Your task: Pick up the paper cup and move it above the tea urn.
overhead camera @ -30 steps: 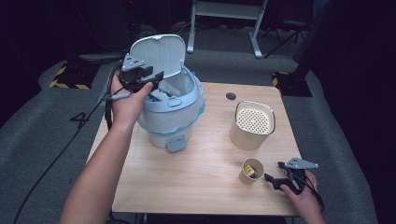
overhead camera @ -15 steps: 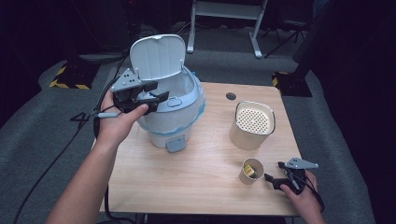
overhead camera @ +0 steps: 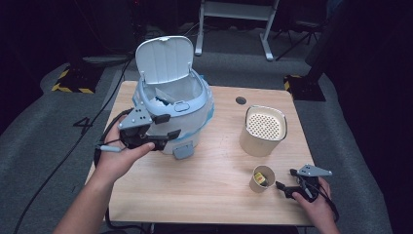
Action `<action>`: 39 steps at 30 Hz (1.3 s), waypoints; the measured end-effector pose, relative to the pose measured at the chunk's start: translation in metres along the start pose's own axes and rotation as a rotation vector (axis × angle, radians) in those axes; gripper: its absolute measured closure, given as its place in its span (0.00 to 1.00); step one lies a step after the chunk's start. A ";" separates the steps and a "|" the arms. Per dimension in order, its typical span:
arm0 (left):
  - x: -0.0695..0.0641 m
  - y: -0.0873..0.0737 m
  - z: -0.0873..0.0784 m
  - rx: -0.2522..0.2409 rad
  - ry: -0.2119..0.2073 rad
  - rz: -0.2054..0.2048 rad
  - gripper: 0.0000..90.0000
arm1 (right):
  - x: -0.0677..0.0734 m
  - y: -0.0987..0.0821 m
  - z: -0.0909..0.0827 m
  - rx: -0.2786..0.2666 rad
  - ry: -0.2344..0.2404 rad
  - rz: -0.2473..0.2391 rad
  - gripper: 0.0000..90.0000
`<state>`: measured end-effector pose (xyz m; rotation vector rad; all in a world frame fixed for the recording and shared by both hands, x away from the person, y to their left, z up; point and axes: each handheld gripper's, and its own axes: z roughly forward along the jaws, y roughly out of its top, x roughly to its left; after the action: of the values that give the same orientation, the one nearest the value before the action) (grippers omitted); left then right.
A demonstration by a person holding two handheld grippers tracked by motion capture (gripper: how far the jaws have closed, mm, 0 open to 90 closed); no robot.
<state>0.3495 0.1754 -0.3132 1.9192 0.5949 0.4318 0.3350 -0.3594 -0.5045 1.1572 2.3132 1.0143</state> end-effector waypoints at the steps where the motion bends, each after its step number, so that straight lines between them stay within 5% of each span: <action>1: -0.002 -0.004 0.001 0.005 -0.007 -0.003 0.45 | 0.000 0.000 0.000 0.000 0.000 0.000 0.17; 11: -0.017 -0.045 0.021 0.039 -0.040 -0.020 0.42 | 0.001 -0.002 -0.003 0.002 0.005 -0.007 0.18; 17: -0.023 -0.069 0.033 0.055 -0.066 -0.053 0.42 | 0.001 -0.004 -0.009 0.009 0.039 -0.034 0.30; 22: -0.025 -0.087 0.043 0.108 -0.067 -0.048 0.42 | 0.004 -0.001 -0.015 -0.007 0.088 -0.037 0.29; 32: -0.019 -0.120 0.059 0.182 -0.049 -0.066 0.42 | 0.022 0.007 -0.025 -0.022 0.188 -0.136 0.29; 39: -0.013 -0.145 0.069 0.259 -0.031 -0.094 0.43 | 0.036 0.014 -0.024 -0.097 0.254 -0.112 0.26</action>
<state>0.3454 0.1668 -0.4741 2.1286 0.7470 0.2750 0.3072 -0.3356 -0.4777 0.8955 2.4576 1.2791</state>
